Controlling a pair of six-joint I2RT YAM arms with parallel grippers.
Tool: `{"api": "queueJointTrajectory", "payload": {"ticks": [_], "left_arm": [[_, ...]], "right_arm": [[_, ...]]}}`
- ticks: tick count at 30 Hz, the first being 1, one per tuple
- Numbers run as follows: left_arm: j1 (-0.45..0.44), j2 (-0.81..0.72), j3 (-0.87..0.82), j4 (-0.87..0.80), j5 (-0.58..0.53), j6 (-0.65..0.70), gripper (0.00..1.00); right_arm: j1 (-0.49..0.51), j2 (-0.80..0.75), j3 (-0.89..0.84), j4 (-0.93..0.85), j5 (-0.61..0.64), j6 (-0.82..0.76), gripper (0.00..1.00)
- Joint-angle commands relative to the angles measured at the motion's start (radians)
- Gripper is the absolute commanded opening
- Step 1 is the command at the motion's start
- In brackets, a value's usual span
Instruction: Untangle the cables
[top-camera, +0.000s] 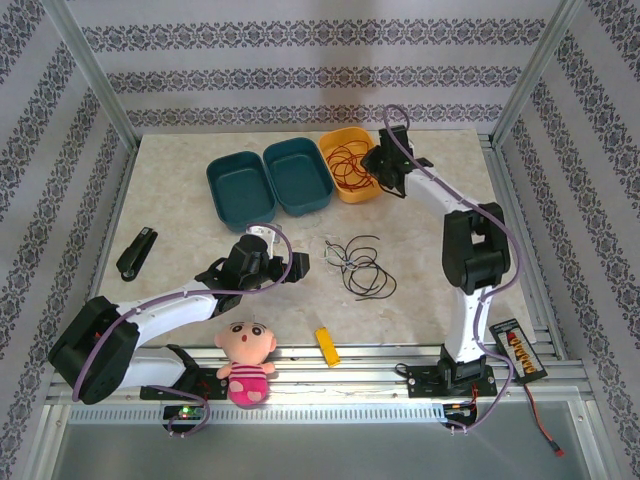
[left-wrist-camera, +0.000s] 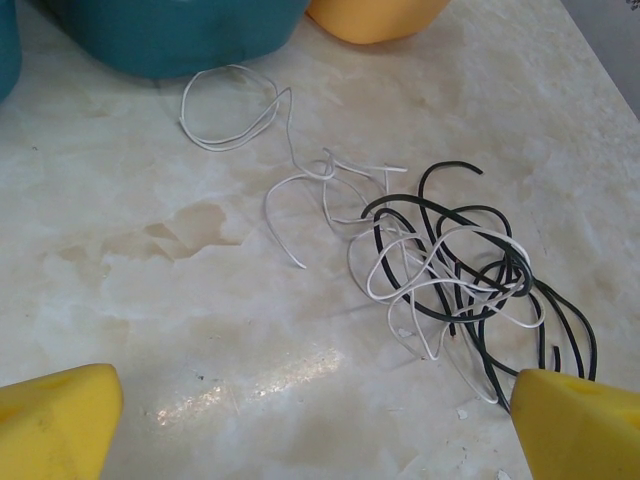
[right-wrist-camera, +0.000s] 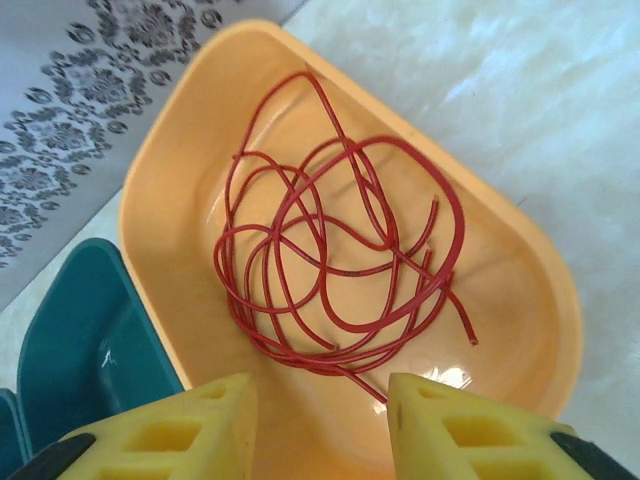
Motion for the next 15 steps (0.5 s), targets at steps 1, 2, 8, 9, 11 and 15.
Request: {"api": "queueJointTrajectory", "payload": {"ticks": [1, 2, 8, 9, 11, 15], "left_arm": [[0.007, 0.007, 0.015, 0.042, 0.008, -0.007, 0.99], [0.007, 0.007, 0.016, 0.041, 0.007, -0.008, 0.99], [0.006, 0.005, 0.018, 0.041, 0.007, -0.010, 0.99], [0.007, 0.006, 0.020, 0.042, 0.007, -0.008, 0.99], [0.007, 0.010, 0.021, 0.042, 0.008, -0.010, 0.99], [0.007, 0.019, 0.025, 0.042, 0.017, -0.015, 0.99]], "right_arm": [[-0.001, -0.077, -0.042, -0.028, 0.058, -0.050, 0.39], [0.001, -0.093, -0.053, -0.026, 0.062, -0.060, 0.39], [0.002, -0.150, -0.081, -0.053, 0.104, -0.136, 0.34], [0.003, -0.148, -0.075, -0.062, 0.105, -0.150, 0.34], [0.006, -0.131, -0.043, -0.095, 0.115, -0.179, 0.33], [0.017, -0.083, 0.026, -0.144, 0.127, -0.237, 0.32]]}}
